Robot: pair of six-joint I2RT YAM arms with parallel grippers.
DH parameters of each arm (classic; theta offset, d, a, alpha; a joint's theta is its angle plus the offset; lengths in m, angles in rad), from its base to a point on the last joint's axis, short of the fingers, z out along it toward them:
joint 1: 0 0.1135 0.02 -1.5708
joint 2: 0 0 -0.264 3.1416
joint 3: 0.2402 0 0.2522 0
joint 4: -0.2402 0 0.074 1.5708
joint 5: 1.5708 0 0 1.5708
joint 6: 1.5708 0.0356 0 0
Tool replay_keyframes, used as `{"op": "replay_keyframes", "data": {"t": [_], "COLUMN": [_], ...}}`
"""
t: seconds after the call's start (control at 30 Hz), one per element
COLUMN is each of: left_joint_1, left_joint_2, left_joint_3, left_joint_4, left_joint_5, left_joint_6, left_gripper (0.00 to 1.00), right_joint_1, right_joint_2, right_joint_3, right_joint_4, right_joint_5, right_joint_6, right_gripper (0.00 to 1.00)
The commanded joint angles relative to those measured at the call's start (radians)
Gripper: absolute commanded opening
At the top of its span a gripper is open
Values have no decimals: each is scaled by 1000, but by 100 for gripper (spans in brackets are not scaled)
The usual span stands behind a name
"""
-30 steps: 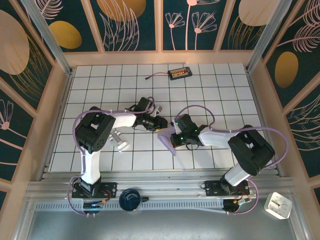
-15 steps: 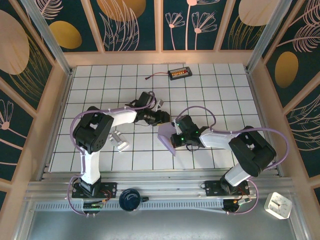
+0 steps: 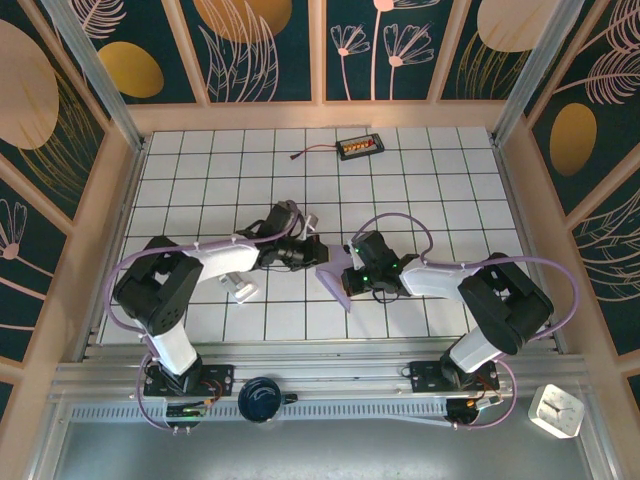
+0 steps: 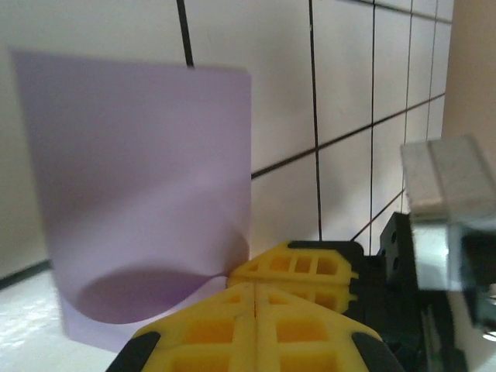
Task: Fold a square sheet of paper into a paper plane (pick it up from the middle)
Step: Third fold the triangle at the center of the table.
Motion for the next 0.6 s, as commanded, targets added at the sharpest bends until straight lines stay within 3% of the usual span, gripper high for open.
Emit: {"op": "replay_keyframes", "data": {"t": [0.0,0.57], "left_joint_1": [-17,-24], "left_joint_2": [35,55], "left_joint_3": [-6,87], "left_joint_4": [41,-93], "left_joint_5": [33,-14], "left_joint_6": [-27,76], "left_gripper": [3,3], "right_joint_1": [10,17], "right_joint_2": [2,3], "right_joint_3": [-34,2], "right_joint_4": [-61,-65], "right_joint_5": [14,8], "right_joint_6": [12,3], "right_gripper": [0,0]}}
